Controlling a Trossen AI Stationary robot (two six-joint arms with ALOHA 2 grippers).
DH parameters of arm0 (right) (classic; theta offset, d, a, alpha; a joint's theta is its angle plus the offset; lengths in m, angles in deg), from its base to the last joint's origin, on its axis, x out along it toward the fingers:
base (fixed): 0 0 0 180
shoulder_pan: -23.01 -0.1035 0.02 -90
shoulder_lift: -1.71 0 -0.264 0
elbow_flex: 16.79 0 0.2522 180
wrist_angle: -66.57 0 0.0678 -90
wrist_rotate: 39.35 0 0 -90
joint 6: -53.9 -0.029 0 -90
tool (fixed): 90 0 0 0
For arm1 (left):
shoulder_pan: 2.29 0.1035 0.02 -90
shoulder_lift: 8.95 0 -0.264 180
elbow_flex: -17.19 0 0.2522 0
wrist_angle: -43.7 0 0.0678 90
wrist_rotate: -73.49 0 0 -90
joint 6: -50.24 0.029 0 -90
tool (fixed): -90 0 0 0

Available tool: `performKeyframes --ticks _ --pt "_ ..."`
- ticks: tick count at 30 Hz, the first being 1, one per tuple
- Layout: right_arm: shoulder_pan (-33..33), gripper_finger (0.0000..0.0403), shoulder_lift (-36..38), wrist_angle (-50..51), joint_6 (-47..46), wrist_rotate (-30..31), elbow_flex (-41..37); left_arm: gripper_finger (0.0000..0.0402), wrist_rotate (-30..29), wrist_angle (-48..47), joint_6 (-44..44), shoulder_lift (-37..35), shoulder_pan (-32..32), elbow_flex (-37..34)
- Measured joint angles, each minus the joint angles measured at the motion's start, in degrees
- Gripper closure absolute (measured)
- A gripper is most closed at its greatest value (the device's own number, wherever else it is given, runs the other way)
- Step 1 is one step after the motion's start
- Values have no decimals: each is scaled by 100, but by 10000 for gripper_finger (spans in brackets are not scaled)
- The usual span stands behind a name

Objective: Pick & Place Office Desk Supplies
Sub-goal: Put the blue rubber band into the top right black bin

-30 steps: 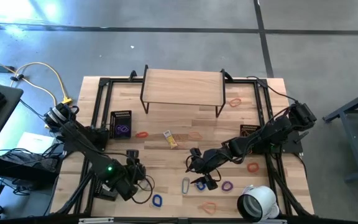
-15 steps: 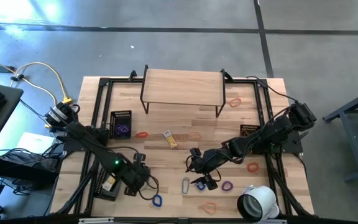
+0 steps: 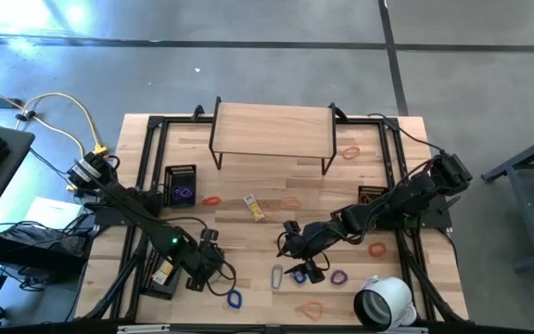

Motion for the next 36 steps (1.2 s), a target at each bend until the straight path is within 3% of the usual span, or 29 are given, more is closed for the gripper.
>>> performKeyframes --ticks 15,23,36 --pt "4 174 2 -2 108 11 0 212 -11 254 -104 323 0 -1" --pt "4 174 2 -2 108 13 0 212 47 553 509 487 84 -1" --pt "4 174 2 0 128 17 1 221 136 465 411 535 114 4"
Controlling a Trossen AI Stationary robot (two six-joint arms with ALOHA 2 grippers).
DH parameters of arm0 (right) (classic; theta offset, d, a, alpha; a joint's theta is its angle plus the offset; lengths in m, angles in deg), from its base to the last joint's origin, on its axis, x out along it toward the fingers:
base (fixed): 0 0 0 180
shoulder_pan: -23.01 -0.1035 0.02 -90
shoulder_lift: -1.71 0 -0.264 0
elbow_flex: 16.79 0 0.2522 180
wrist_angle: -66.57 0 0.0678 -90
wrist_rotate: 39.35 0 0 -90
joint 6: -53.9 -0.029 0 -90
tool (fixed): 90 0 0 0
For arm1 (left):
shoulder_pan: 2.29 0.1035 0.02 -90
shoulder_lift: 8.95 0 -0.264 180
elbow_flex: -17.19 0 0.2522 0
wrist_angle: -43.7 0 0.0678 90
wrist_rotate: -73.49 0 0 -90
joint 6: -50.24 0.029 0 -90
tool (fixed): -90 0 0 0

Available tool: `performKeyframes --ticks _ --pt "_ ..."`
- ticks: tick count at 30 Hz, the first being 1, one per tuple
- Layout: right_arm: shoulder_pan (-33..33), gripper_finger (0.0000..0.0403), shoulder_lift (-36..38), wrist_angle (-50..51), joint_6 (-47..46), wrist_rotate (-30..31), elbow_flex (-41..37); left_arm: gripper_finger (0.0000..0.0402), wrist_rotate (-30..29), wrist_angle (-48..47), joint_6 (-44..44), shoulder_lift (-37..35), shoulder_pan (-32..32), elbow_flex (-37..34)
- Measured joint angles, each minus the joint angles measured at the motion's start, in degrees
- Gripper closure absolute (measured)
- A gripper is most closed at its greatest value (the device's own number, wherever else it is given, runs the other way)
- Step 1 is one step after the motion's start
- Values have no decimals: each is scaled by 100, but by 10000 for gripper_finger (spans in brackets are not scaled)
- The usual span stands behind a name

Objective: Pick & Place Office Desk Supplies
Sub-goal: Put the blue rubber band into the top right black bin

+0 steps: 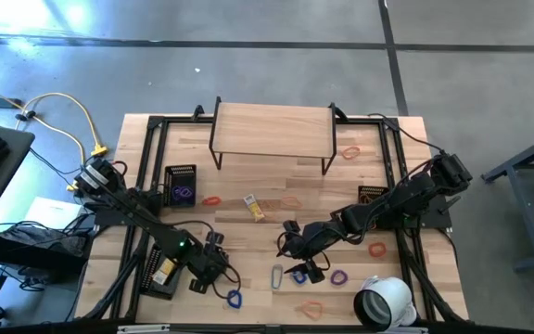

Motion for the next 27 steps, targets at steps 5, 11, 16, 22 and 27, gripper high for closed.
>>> performKeyframes --ticks 5,11,16,22,27 --pt "0 174 0 -2 -17 0 -1 260 183 82 -2 107 59 7" --pt "0 174 0 0 -19 0 -1 333 184 192 0 156 71 11" --pt "7 174 0 0 5 2 -1 394 201 207 25 126 79 11" --pt "7 174 0 -127 -272 236 1 400 256 92 122 -39 89 -11" --pt "7 174 0 -125 -325 305 1 400 -114 -111 111 -317 -10 98"
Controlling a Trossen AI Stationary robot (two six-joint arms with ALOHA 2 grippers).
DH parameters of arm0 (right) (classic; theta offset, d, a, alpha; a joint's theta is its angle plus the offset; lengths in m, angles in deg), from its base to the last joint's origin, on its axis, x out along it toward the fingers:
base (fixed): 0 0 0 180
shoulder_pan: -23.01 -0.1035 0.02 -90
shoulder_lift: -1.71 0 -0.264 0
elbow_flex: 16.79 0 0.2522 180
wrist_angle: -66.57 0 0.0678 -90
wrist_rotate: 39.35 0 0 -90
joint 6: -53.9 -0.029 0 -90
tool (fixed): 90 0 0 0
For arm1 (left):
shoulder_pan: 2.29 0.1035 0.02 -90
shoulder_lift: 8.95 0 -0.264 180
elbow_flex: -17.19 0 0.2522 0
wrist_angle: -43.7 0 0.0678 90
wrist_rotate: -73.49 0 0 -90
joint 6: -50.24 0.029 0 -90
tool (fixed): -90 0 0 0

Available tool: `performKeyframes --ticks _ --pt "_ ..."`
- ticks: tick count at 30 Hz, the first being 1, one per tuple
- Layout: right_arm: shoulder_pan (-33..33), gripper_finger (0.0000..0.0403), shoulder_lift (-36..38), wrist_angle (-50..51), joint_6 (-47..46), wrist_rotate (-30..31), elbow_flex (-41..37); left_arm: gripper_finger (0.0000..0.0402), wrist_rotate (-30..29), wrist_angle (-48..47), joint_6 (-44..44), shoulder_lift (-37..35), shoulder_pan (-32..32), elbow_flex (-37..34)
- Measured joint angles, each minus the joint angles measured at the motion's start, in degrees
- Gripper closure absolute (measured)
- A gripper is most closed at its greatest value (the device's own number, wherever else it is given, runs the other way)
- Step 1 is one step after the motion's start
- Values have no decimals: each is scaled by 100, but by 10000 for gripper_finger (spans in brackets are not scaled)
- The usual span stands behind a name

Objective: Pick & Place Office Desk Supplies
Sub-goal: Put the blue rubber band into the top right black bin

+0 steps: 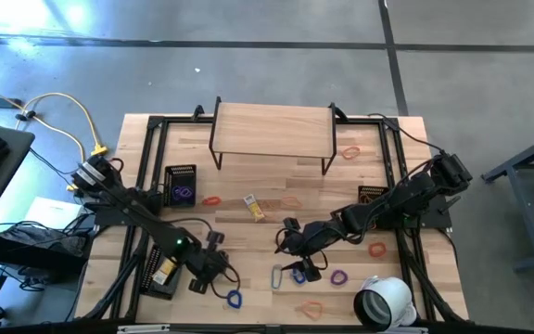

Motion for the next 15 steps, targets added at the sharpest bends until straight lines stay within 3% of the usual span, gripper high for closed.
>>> performKeyframes --ticks 7,11,15 --pt "0 174 0 -22 35 51 0 401 -1598 -54 -63 -675 -34 290" --pt "0 174 0 -11 139 193 0 401 -2917 546 -642 -865 -17 293" --pt "0 174 0 126 310 649 0 401 -3830 1273 -1378 -843 108 295"
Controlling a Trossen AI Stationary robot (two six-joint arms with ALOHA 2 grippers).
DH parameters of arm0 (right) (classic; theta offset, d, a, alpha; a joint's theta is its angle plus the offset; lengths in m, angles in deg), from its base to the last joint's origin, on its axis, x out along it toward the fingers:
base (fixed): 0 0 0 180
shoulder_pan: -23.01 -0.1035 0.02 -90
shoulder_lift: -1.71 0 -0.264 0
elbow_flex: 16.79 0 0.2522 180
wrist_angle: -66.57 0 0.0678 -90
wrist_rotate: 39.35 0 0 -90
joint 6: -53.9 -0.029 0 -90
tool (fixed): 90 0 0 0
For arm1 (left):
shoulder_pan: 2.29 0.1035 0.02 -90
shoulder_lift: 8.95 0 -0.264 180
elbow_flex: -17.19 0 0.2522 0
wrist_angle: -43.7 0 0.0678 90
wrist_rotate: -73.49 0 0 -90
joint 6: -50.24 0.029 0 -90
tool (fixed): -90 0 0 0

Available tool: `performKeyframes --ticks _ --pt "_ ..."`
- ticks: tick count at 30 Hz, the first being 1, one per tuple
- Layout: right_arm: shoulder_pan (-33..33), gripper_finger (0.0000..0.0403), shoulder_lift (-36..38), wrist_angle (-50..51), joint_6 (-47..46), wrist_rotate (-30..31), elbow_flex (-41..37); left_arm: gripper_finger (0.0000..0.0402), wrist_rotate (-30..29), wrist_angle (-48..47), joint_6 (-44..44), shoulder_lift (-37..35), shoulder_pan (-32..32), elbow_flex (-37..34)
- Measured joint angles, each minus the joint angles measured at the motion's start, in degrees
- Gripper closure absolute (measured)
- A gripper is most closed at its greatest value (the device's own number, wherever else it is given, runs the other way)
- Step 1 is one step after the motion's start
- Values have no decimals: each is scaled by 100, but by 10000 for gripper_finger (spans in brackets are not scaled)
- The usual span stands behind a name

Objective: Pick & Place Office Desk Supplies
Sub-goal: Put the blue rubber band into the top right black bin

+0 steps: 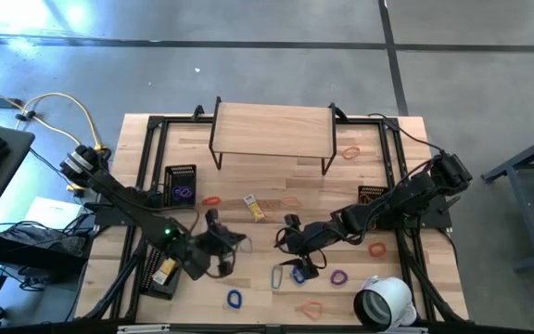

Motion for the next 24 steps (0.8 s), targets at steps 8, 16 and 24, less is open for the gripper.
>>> performKeyframes --ticks 8,16,24 --pt "9 174 0 -419 -131 1219 0 401 -142 539 -270 241 482 5" --pt "107 174 -308 -755 -386 1643 -3 401 30 584 -264 271 630 5" --pt "278 174 -906 -1795 -423 1575 0 401 30 594 -269 271 612 5"
